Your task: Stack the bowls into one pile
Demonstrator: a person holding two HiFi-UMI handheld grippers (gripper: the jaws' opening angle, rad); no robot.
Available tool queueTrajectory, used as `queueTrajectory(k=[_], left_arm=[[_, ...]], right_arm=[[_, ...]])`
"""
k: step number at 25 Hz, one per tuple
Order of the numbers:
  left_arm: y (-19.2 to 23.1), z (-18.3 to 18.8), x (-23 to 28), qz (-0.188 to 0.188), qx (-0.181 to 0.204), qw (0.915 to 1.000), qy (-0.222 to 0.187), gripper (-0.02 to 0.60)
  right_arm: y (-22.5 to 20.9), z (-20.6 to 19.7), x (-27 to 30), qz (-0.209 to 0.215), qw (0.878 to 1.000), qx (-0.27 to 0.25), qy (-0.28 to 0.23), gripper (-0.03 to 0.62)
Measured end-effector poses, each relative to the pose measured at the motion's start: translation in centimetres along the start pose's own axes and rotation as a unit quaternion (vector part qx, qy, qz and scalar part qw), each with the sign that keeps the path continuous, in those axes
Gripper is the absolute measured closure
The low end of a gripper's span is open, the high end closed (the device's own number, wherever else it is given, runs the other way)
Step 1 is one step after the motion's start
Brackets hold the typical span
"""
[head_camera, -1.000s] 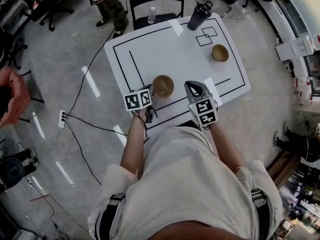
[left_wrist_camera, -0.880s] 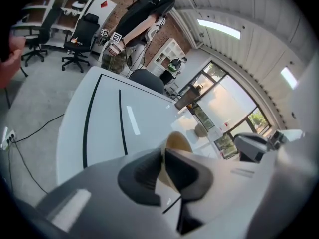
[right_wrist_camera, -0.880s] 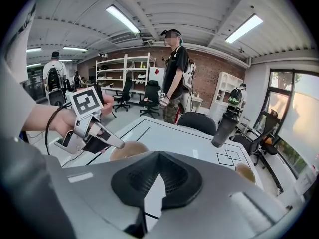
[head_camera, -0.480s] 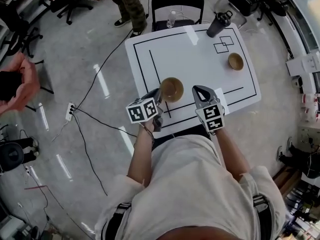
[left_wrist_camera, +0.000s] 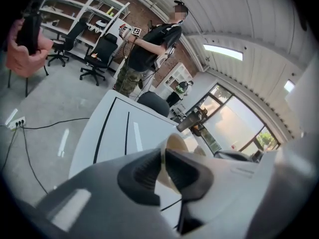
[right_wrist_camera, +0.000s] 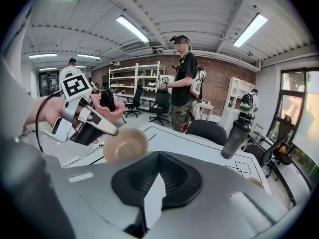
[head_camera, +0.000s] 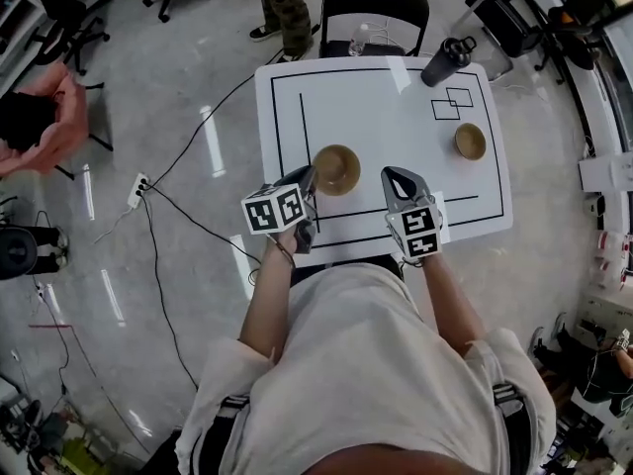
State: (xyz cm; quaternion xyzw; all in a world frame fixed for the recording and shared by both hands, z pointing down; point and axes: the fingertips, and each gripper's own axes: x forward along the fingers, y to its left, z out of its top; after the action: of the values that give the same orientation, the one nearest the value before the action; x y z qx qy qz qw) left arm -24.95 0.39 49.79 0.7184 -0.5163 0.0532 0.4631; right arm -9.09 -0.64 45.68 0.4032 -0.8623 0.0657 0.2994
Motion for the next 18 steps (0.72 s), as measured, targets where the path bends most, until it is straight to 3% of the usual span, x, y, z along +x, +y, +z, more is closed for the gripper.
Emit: queueTrajectory(k=[6, 13, 18], left_arm=[[-4.0, 0.6, 3.8, 0.023, -0.018, 0.9994, -0.017, 0.555], [-7.5, 0.5, 7.3, 0.053, -0.013, 0.9982, -0.023, 0.555], [-10.9, 0.6, 9.8, 0.031, -0.004, 0.9993, -0.023, 0.555]], right_arm=[[-6.2, -0.4, -0.2, 0.036, 0.999, -0.006, -0.031, 0.595], [-11.8, -3.2, -0.7, 0.056, 0.998, -0.001, -0.030, 0.595], [-14.3, -3.6, -1.6, 0.051, 0.998, 0.002, -0.039, 0.595]])
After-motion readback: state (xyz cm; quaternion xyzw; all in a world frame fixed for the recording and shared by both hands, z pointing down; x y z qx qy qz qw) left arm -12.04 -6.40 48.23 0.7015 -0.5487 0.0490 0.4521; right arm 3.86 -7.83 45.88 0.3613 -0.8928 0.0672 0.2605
